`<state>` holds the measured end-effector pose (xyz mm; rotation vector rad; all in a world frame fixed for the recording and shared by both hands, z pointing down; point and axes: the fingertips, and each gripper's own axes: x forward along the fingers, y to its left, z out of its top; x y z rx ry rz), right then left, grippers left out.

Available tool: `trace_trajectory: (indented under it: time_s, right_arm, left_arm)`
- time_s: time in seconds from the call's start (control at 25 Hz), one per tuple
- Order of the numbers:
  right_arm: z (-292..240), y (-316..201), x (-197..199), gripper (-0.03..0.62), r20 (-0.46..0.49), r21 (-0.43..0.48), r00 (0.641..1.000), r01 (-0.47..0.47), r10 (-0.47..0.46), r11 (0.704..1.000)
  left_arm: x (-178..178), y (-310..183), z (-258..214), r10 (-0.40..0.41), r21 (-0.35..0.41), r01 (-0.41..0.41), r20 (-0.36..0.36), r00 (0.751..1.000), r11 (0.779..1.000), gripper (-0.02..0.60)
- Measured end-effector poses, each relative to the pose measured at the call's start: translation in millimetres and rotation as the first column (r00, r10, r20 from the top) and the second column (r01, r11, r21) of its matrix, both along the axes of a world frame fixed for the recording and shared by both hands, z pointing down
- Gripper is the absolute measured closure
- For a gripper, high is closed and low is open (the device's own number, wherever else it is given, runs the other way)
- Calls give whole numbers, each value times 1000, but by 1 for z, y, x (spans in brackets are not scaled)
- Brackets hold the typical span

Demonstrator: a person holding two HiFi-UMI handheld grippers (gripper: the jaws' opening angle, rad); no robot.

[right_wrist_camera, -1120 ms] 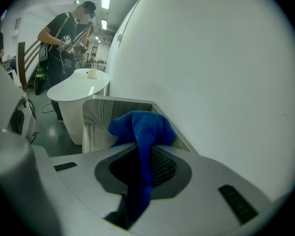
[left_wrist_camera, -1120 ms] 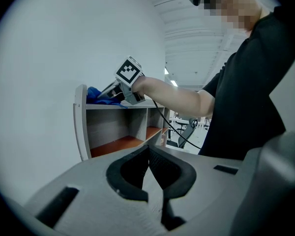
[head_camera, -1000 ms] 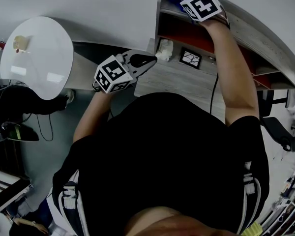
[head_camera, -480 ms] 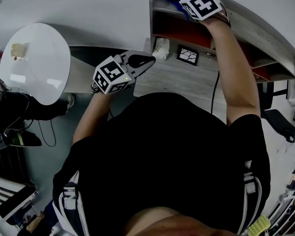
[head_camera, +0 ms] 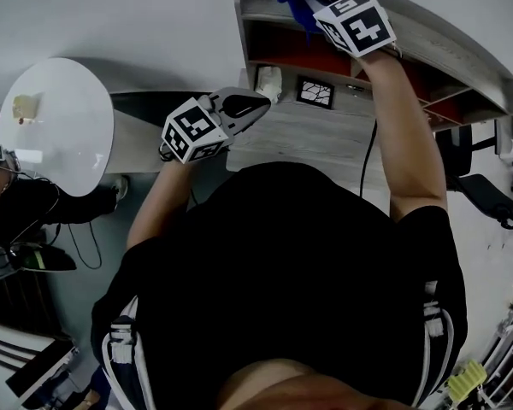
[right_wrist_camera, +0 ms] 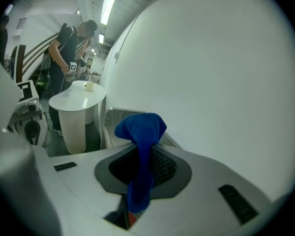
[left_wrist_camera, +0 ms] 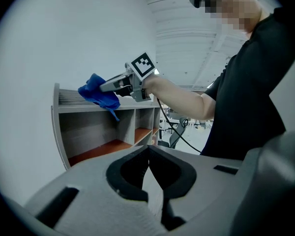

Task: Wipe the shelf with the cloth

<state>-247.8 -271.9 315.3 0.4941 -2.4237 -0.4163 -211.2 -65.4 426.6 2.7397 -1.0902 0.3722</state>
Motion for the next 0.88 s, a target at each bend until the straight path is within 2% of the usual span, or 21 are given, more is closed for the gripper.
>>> trace_trajectory:
  time_s: [0.12, 0.28, 0.56, 0.88]
  right_arm:
    - [-5, 6, 16, 545, 39, -22, 999, -7, 8, 1000]
    - [-8, 15, 38, 545, 61, -4, 998, -30, 30, 1000]
    - [-7, 28, 85, 545, 118, -17, 991, -68, 70, 998]
    - [-18, 27, 152, 545, 257, 1, 956, -144, 139, 990]
  left_arm:
    - [7, -5, -4, 10, 5, -10, -16, 1000, 1000, 565]
    - [18, -11, -7, 22, 1, -22, -44, 999, 1000, 565]
    - [42, -25, -19, 72, 32, -71, -50, 996, 997, 565]
    - [51, -50, -28, 96, 54, -94, -37, 995, 994, 565]
